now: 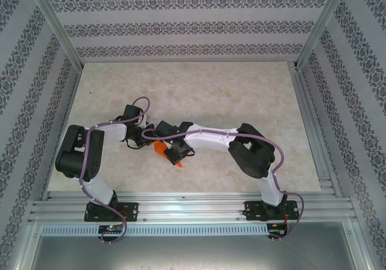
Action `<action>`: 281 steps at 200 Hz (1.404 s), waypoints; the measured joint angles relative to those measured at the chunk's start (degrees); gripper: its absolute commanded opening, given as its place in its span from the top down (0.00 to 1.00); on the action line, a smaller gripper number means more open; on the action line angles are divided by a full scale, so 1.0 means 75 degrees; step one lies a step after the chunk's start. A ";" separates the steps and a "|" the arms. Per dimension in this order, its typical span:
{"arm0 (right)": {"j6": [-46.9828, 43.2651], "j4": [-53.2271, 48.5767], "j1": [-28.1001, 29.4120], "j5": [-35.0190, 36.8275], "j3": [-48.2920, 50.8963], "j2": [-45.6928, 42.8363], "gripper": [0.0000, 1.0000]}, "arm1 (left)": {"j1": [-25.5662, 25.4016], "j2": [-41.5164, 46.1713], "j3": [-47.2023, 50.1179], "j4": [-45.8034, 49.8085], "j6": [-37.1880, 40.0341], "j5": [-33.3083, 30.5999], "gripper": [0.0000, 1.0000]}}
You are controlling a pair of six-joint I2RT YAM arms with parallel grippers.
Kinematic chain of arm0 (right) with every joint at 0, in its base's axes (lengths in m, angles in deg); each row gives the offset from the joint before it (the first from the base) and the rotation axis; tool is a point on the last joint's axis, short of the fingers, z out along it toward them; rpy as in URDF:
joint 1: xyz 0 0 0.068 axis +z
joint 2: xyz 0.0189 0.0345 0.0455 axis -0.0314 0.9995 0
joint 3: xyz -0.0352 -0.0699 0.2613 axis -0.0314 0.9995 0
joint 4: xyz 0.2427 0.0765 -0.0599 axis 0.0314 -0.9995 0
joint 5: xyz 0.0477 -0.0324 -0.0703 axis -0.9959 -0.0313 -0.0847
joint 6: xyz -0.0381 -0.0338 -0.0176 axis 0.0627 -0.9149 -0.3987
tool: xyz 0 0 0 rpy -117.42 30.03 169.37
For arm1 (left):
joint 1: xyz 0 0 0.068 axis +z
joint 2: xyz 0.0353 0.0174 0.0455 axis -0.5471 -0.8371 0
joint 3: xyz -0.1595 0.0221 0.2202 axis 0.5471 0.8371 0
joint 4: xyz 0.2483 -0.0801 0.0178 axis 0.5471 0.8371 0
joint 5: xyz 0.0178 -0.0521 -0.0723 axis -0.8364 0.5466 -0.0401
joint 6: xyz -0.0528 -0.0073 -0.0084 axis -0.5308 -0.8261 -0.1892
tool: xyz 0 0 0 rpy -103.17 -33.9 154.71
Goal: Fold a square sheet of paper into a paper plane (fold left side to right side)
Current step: Fourth fold the wing at the center of the table.
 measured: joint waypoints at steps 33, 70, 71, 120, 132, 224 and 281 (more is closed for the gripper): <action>-0.0035 0.0187 -0.0137 -0.0274 0.0146 0.0000 0.96 | -0.0009 0.0000 0.0000 0.0000 0.0023 0.0000 0.98; -0.0035 0.0495 -0.0318 -0.0804 0.0367 -0.0067 0.95 | -0.0009 0.0000 0.0000 0.0000 0.0029 -0.0003 0.98; -0.0029 0.0510 -0.0323 -0.0819 0.0376 -0.0070 0.95 | -0.0009 0.0000 0.0000 0.0000 0.0029 -0.0003 0.98; -0.0035 0.0979 -0.0667 -0.1655 0.0720 -0.0184 0.95 | -0.0009 -0.0006 0.0000 0.0000 0.0055 -0.0003 0.98; -0.0038 0.1061 -0.0752 -0.1877 0.0766 -0.0184 0.95 | -0.0009 -0.0009 -0.0006 0.0003 0.0055 0.0000 0.98; -0.0271 0.1148 -0.0947 -0.2448 0.0781 -0.0085 0.94 | 0.0017 0.0157 -0.0746 0.1580 0.0667 -0.0938 0.92; -0.0303 0.1145 -0.0947 -0.2451 0.0781 -0.0085 0.94 | 0.0259 0.1807 -0.0868 0.2165 0.0822 -0.0860 0.87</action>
